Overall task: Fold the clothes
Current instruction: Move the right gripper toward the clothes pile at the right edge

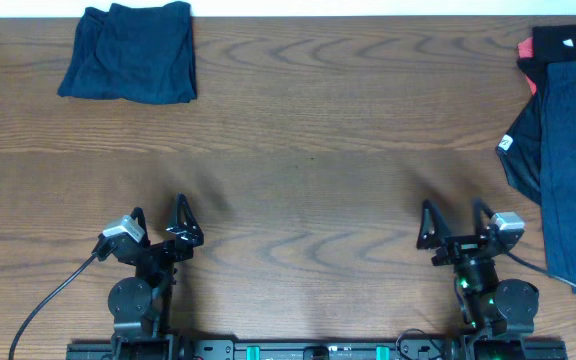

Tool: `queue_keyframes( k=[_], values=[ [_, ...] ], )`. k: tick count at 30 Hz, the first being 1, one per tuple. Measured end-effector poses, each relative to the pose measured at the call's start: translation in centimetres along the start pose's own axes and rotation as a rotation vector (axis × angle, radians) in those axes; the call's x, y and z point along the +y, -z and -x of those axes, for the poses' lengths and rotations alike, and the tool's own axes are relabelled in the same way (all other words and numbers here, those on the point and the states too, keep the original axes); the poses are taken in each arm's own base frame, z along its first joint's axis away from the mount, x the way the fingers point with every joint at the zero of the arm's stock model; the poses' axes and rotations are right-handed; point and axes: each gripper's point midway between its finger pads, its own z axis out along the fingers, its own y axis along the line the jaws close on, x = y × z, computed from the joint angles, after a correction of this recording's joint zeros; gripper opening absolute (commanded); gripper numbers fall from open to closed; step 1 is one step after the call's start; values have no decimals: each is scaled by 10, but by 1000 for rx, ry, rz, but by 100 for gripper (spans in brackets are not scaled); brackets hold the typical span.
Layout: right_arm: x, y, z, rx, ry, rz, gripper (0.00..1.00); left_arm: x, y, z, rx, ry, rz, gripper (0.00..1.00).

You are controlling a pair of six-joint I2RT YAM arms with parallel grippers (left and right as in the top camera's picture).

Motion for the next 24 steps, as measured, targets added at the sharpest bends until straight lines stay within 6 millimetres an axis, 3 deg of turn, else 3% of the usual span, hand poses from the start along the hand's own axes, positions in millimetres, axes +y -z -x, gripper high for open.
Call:
queue_keyframes(
  k=[6, 15, 20, 24],
  values=[
    [24, 2, -9, 64, -147, 133, 99, 0, 0, 0, 0, 0, 0, 98],
    [43, 6, -13, 108, -183, 239, 99, 0, 0, 0, 0, 0, 0, 98],
    [67, 13, 21, -17, -104, 360, 99, 0, 0, 0, -1, 0, 0, 98],
    [72, 15, 39, -28, -59, 336, 99, 0, 0, 0, 0, 0, 0, 98]
  ],
)
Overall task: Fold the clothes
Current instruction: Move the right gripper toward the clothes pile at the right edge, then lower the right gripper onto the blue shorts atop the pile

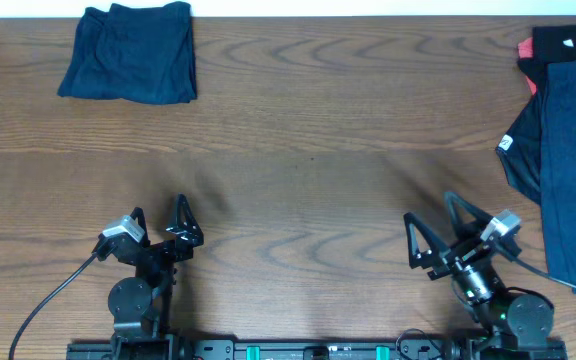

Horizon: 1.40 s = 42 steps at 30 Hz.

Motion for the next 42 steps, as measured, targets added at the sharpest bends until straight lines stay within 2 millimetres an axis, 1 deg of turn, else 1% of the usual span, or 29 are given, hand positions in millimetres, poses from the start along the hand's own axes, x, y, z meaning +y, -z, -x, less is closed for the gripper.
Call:
queue_keyframes(
  k=[3, 6, 7, 10, 12, 13, 15, 16, 17, 18, 20, 24, 26, 27, 30, 33, 34, 39, 42],
  values=[
    [2, -3, 25, 24, 53, -75, 99, 0, 0, 0, -1, 0, 0, 98],
    [2, -13, 58, 57, 113, -160, 99, 0, 0, 1, -1, 0, 0, 98],
    [0, -20, 72, 71, 135, -196, 99, 0, 0, 1, 0, 0, 0, 98],
    [-13, -40, 101, 145, 180, -307, 99, 0, 1, 1, 0, 0, 1, 98],
    [-31, -56, 116, 225, 199, -406, 99, 0, 1, 1, -1, 0, 3, 98],
    [-43, -62, 120, 274, 204, -463, 99, 0, 1, 2, -1, 0, 3, 98],
    [-73, -75, 133, 364, 218, -590, 99, 0, 1, 1, 0, 0, 4, 98],
    [-89, -79, 136, 423, 219, -653, 99, 0, 1, 2, 0, 0, 4, 98],
    [-104, -82, 136, 477, 218, -705, 99, 0, 1, 2, 0, 0, 4, 98],
    [-123, -86, 134, 556, 208, -766, 99, 0, 1, 2, 0, 0, 4, 98],
    [-147, -93, 129, 642, 202, -830, 99, 0, 1, 2, 0, 0, 4, 98],
    [-181, -117, 129, 685, 256, -872, 99, 0, 1, 1, 1, 0, 4, 98],
    [-203, -125, 134, 679, 309, -925, 99, 0, 1, 2, 0, 0, 4, 98],
    [-211, -127, 135, 680, 324, -947, 99, 0, 1, 2, 0, 0, 4, 98],
    [-245, -124, 133, 714, 365, -1034, 98, 0, 1, 2, 0, 0, 4, 98],
    [-292, -119, 117, 789, 370, -1127, 96, 0, 1, 2, 0, 0, 4, 98],
    [-302, -118, 114, 805, 370, -1147, 96, 0, 1, 1, 1, 0, 4, 98],
    [-367, -107, 89, 908, 397, -1280, 95, 0, 1, 2, 0, 0, 4, 98],
    [-393, -100, 79, 951, 420, -1333, 95, 0, 1, 2, 1, 0, 4, 98]
  ],
)
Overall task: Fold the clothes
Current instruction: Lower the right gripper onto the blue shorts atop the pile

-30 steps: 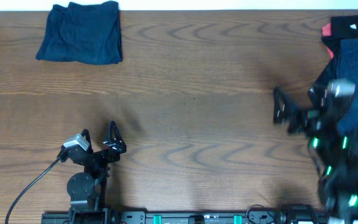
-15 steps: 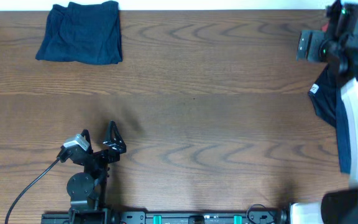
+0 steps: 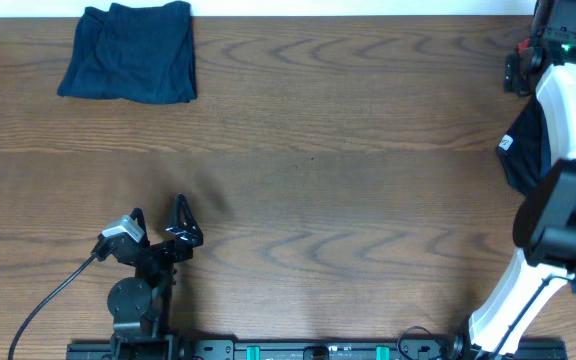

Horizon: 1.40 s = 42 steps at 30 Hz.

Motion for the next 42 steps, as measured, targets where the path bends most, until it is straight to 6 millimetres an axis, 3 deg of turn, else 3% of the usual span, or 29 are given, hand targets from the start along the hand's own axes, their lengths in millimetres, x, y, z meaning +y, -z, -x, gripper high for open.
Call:
queue_keyframes(
  k=[8, 17, 34, 40, 42],
  values=[
    [-4, -58, -16, 58, 49, -83, 91, 0, 0, 0, 0, 0, 0, 98],
    [-3, -88, -29, 87, 85, -116, 85, 0, 0, 0, 0, 0, -1, 98],
    [-6, -104, -39, 103, 71, -86, 78, 0, 0, 0, 0, 0, 0, 98],
    [2, -114, -47, 124, 82, -75, 69, 0, 0, 0, 0, 0, 0, 98],
    [3, -116, -48, 125, 80, -75, 61, 0, 0, 0, 0, 0, 0, 98]
  ],
)
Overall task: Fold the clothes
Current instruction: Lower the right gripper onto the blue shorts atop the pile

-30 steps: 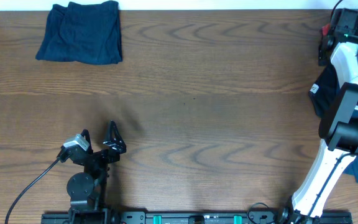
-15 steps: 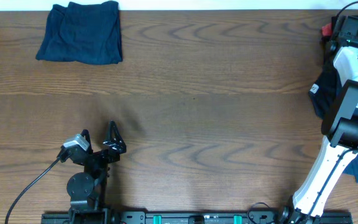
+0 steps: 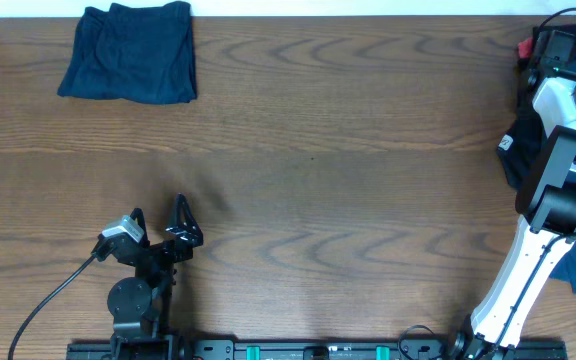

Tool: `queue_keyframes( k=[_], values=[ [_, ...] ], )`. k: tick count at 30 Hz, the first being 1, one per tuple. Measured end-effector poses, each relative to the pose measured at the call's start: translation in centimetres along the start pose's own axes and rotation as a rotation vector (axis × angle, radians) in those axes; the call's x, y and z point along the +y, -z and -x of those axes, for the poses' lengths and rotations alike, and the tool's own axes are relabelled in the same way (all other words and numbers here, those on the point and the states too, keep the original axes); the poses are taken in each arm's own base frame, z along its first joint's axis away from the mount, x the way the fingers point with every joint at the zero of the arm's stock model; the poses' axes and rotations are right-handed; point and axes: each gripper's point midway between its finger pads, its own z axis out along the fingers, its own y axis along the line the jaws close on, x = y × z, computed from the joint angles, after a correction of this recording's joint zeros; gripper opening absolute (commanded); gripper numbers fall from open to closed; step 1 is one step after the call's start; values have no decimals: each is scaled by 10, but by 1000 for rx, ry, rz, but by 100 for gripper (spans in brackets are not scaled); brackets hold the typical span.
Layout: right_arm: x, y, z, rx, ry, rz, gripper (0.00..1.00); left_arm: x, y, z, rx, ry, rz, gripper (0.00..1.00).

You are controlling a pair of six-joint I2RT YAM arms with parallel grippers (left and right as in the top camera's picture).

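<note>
A pile of unfolded dark clothes (image 3: 521, 150) with a white tag lies at the table's right edge, and a coral garment (image 3: 524, 47) peeks out at its far end. My right arm stretches over this pile. Its right gripper (image 3: 528, 68) is down at the pile's far left corner, dark against dark cloth, so its jaws cannot be read. A folded dark blue garment (image 3: 128, 52) lies at the far left. My left gripper (image 3: 160, 212) rests open near the front edge, holding nothing.
Brown wooden table (image 3: 308, 150). Another coral piece shows at the front right corner. The right arm's white links (image 3: 528, 270) run from the front right base up along the right edge.
The right wrist has shifted a little toward the near side over the pile's far corner, and the arm's links have changed pose. The left arm and the clothes look unchanged.
Both grippers first sat open near the front edge. The right gripper then stood turned and a little to the left at its base. Later the right arm was stretched out to the far right corner over the pile, where it remains now.
</note>
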Motion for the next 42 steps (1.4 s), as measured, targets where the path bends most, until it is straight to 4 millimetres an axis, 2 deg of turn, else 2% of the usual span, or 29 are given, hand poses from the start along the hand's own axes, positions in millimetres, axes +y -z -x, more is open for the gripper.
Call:
queue_keyframes(
  k=[3, 8, 11, 18, 27, 33, 42],
  values=[
    [0, 0, 0, -1, -3, 0, 53, 0, 0, 0, 0, 0, 0, 98],
    [0, 0, 2, -8, -12, -2, 50, 0, 0, 0, 0, 0, 0, 98],
    [-1, 0, 3, -10, -15, -2, 40, 0, 0, 0, -1, 0, 0, 98],
    [-1, 0, 3, -10, -28, -3, 40, 0, 0, 0, -1, 0, 0, 98],
    [0, 0, 3, -11, -61, 1, 12, 0, 0, 0, 0, 0, 0, 98],
    [0, 0, 2, -7, -79, 2, 1, 0, 0, 0, 0, 0, 0, 98],
    [-1, 5, 3, 8, -169, 19, 1, 0, 0, 0, 0, 0, 0, 98]
  ],
)
